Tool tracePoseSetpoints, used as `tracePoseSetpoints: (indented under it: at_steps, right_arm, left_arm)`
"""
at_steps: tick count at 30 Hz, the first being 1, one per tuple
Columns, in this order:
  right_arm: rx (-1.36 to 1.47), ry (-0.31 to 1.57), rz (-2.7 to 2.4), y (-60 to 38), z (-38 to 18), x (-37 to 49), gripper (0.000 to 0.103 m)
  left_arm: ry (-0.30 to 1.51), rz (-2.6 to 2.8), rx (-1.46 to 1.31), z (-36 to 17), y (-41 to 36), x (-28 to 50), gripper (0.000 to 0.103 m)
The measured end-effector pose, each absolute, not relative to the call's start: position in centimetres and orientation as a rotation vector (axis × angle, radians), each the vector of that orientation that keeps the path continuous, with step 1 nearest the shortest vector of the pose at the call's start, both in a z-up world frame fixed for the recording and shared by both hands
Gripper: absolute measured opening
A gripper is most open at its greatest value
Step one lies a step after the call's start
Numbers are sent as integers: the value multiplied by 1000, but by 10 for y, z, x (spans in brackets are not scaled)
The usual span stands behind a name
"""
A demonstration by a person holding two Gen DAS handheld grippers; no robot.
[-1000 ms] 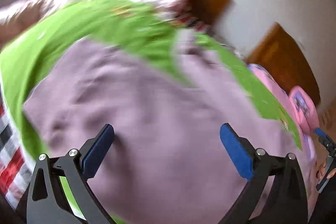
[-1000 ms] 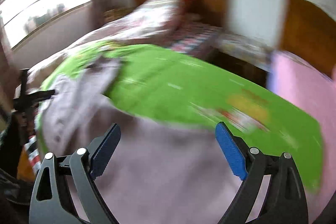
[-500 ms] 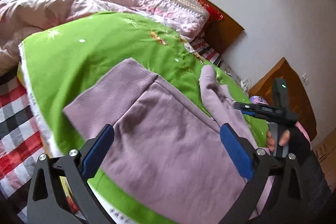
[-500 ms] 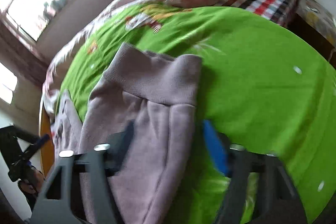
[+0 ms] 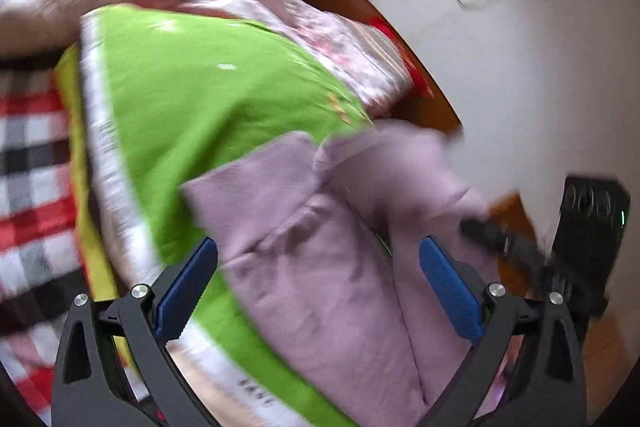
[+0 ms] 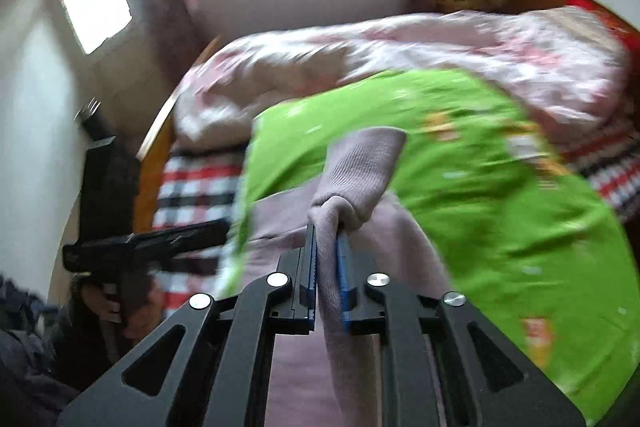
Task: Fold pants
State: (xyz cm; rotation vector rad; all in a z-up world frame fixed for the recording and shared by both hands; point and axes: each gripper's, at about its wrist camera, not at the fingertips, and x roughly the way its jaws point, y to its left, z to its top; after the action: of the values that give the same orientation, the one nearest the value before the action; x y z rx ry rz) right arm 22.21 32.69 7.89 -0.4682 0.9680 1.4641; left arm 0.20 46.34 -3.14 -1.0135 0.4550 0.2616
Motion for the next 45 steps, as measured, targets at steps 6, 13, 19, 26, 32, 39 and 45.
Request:
tracePoseSetpoints:
  at_steps: [6,13,19,26,32,39,45]
  right_arm:
    - [-378,1047,1558,329,68,228,84]
    - [-360,916,1376,316,67,304,56]
    - [-498,935,1440,340,31,306,52]
    - [-588,904,1534,363,16,292,41]
    - [-574,889,1519,361,14,295,26]
    - [-578,845,1500,356,15,289,18]
    - [-595,812,1484,353,16,282,11]
  left_arm:
    - [473,377,-1073,-51,482,-45,101]
    - [486,138,-1026,-36,459,-18,100]
    - [608,149,-985,-48,448,28,88]
    - [621,164,-977,-56,450,34,79]
    - [626,172,-985,-62,454,38,69]
    - [671,252,-909,-56,450,38,38]
    - [733,314,-828,-42,441,41,21]
